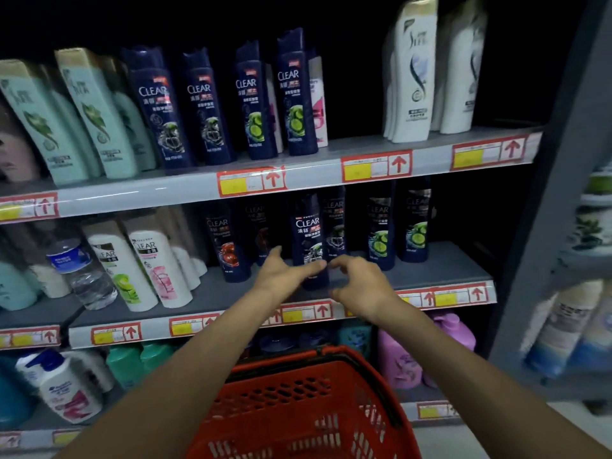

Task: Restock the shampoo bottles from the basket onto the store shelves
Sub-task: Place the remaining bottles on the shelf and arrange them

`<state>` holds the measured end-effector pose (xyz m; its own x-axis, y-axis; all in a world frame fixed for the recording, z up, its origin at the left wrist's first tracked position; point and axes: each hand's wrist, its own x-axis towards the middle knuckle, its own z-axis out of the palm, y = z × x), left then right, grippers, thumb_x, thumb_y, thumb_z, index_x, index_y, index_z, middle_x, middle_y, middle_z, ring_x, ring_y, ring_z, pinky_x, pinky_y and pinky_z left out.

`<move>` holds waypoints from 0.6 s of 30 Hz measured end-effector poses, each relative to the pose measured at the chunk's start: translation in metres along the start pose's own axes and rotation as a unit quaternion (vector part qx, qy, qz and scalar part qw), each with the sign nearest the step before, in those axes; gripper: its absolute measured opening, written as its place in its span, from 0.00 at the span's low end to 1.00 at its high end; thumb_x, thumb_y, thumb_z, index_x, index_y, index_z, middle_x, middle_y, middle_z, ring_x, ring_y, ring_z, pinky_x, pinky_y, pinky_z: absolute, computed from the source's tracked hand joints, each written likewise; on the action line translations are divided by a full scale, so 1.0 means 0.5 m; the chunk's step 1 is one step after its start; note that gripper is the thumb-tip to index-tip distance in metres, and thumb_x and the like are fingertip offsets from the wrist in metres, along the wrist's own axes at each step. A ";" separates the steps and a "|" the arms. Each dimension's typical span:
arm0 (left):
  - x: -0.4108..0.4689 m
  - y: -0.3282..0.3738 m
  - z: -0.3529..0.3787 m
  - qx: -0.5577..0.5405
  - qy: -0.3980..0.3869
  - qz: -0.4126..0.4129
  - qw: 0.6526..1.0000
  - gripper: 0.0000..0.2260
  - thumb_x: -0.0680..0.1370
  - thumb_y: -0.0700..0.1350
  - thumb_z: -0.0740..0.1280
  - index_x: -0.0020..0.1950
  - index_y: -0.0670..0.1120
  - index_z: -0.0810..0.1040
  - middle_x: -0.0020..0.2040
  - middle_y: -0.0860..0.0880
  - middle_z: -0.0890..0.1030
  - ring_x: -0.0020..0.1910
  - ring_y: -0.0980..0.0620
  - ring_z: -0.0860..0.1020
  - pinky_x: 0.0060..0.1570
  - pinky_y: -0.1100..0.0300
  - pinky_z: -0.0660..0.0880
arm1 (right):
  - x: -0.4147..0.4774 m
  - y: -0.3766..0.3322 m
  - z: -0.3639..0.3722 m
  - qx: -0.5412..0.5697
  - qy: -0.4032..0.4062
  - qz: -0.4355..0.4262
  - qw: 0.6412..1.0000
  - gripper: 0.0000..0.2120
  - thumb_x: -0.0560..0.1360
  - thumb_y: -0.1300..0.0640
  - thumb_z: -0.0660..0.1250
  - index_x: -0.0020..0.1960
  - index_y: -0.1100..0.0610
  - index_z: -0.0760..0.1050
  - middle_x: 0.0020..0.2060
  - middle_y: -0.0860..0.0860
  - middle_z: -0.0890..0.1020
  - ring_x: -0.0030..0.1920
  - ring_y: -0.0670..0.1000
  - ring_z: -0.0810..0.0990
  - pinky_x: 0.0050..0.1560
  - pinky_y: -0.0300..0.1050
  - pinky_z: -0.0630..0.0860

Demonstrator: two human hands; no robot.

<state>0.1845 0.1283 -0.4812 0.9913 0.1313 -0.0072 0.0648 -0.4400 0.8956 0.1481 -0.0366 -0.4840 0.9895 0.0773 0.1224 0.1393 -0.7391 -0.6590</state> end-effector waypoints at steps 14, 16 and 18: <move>0.061 0.004 0.083 -0.036 0.141 0.045 0.988 0.18 0.73 0.52 0.80 0.56 0.53 0.76 0.51 0.54 0.84 0.53 0.48 0.83 0.57 0.51 0.79 | 0.029 0.089 -0.025 -0.056 0.018 0.017 0.998 0.28 0.75 0.67 0.69 0.73 0.50 0.72 0.69 0.54 0.76 0.64 0.58 0.78 0.60 0.53 0.79; 0.031 -0.013 0.065 -0.053 0.136 0.077 0.986 0.19 0.73 0.50 0.80 0.60 0.52 0.77 0.52 0.55 0.84 0.54 0.51 0.83 0.58 0.51 0.79 | 0.032 0.086 -0.020 -0.055 0.018 0.014 0.998 0.28 0.76 0.67 0.68 0.73 0.50 0.72 0.69 0.54 0.76 0.64 0.58 0.78 0.60 0.53 0.79; -0.008 -0.030 0.039 -0.079 0.129 0.105 0.983 0.21 0.73 0.47 0.80 0.63 0.50 0.78 0.56 0.55 0.85 0.55 0.53 0.82 0.59 0.53 0.78 | 0.036 0.080 -0.010 -0.055 0.014 0.008 0.998 0.29 0.76 0.67 0.68 0.73 0.50 0.72 0.68 0.54 0.76 0.63 0.58 0.78 0.60 0.54 0.79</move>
<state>0.1821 0.1169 -0.5034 0.9177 0.2823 0.2794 -0.1767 -0.3397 0.9238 0.1714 -0.0679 -0.5044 0.9899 0.0463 0.1343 0.1160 -0.8088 -0.5765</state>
